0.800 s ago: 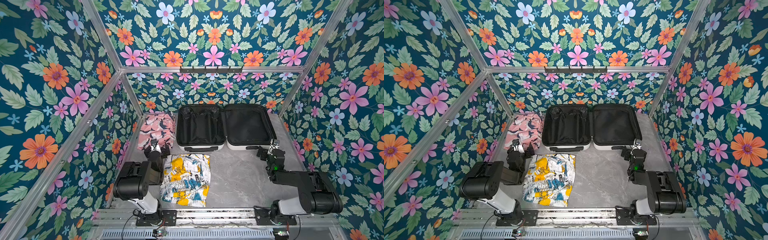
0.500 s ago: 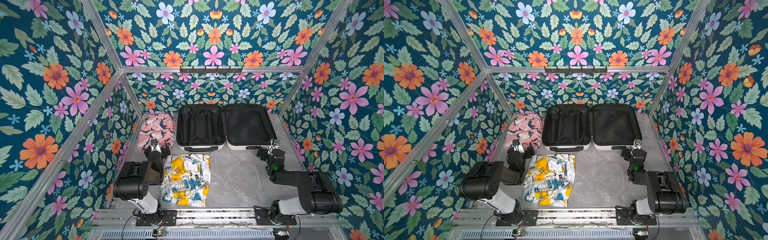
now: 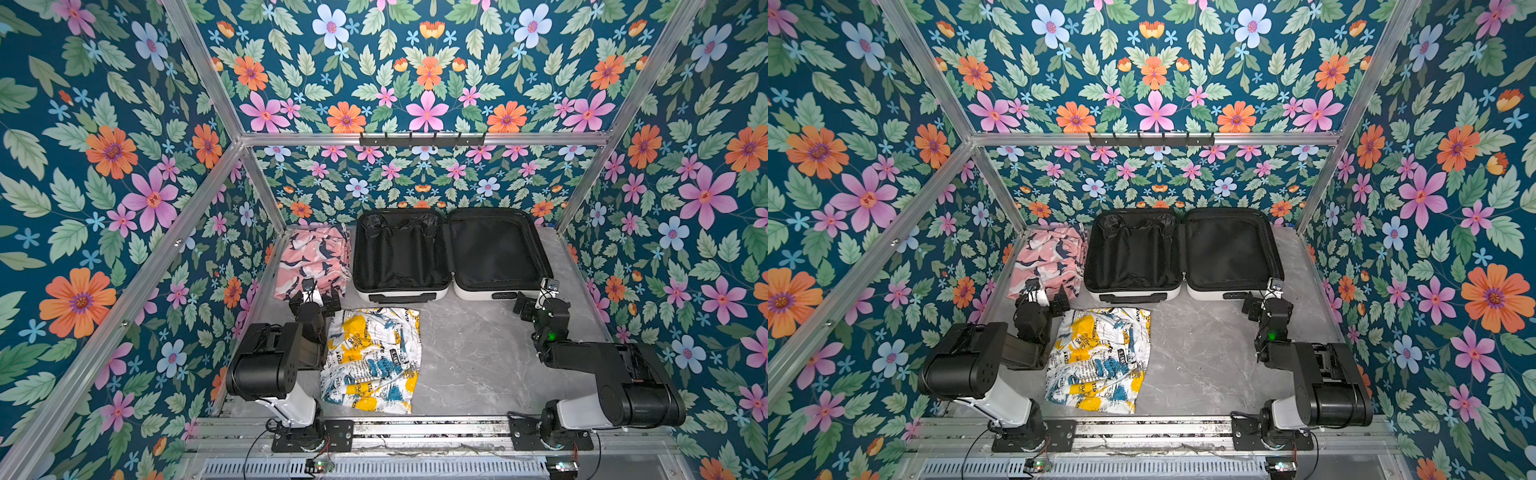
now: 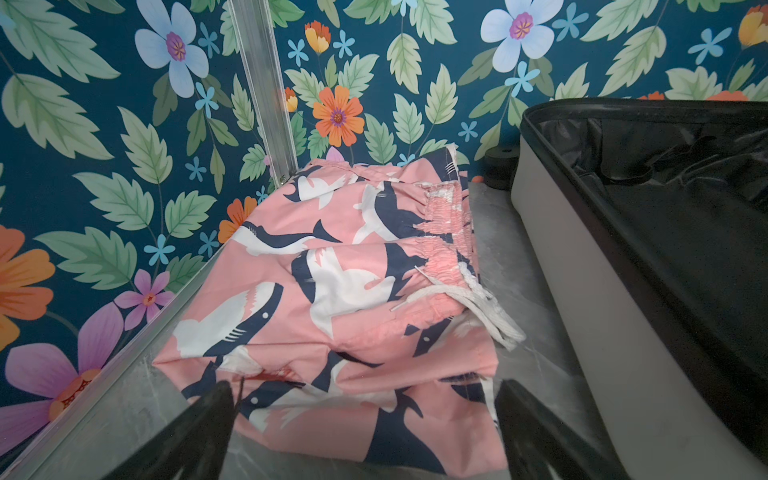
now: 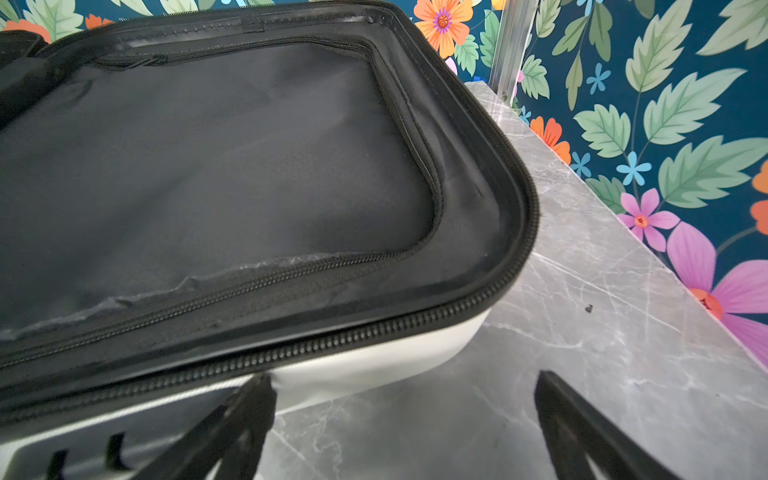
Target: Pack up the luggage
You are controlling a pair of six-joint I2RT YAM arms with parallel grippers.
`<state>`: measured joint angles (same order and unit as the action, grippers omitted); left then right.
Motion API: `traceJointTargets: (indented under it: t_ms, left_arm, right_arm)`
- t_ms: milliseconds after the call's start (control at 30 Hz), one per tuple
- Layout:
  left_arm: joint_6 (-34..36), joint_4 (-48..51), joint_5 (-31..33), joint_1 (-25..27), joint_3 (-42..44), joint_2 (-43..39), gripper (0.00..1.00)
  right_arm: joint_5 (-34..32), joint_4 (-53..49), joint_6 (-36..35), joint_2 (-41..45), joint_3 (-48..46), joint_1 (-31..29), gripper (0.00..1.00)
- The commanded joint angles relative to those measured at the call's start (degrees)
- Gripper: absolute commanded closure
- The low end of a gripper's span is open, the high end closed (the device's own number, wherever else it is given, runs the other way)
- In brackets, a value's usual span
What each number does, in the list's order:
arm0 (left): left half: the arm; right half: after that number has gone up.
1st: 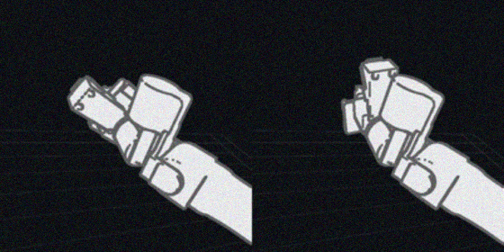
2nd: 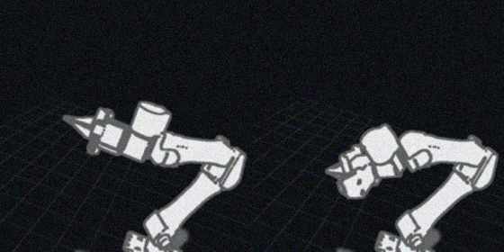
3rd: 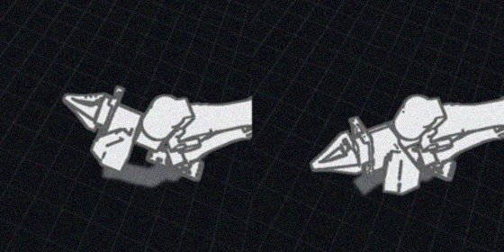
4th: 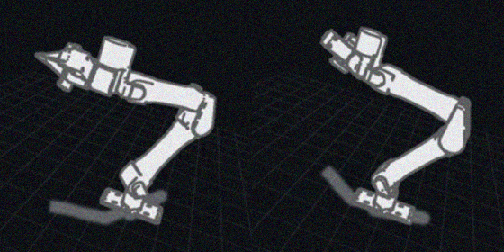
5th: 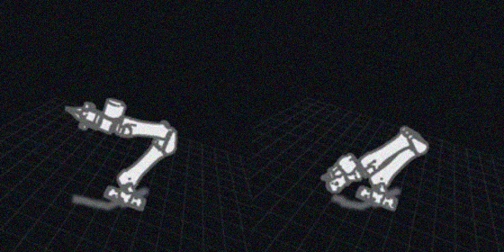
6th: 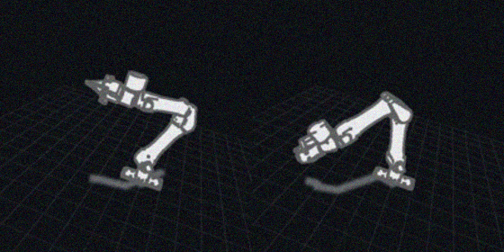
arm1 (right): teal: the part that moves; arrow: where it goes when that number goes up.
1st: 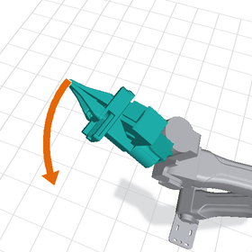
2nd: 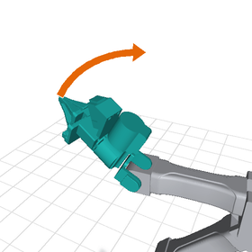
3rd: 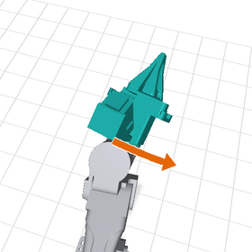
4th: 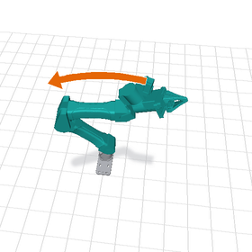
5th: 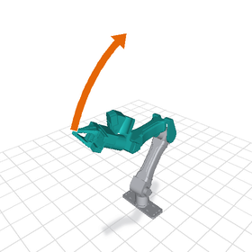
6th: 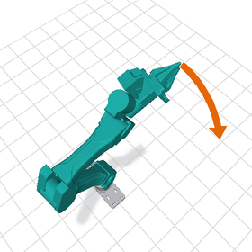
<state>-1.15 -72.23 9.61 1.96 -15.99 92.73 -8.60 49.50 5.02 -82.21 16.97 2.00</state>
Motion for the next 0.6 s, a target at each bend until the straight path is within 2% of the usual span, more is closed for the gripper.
traceJointTargets:
  t_ms: [0, 267, 333, 400, 467, 567]
  left_arm:
    - [0.59, -0.54, -0.20, -0.10, -0.10, 0.00, 0.00]
    - [0.62, -0.80, -0.20, -0.11, 0.08, -0.14, 0.00]
    - [-0.16, 1.04, 1.73, -0.10, -0.37, -1.27, 0.00]
    - [-1.37, 5.07, 4.51, -0.18, -1.14, -4.30, 0.00]
    - [-0.70, 6.95, 4.21, -0.06, -0.22, -8.72, 0.00]
    - [-2.49, 17.04, 3.91, -0.11, -1.20, -18.31, 0.00]
  right_arm:
    - [2.68, 1.83, 0.36, 0.04, 0.33, -0.25, 0.01]
    - [3.00, 1.96, 0.43, 0.08, 0.24, -0.24, 0.01]
    - [2.65, 0.48, 0.61, 1.33, 0.67, -0.24, 0.01]
    - [4.07, -9.61, 0.15, 6.50, 2.98, -0.24, 0.01]
    - [4.92, -16.00, -0.47, 12.48, 3.88, -1.09, 0.01]
    - [0.71, -25.95, -1.02, 23.89, 3.46, -4.13, 0.01]
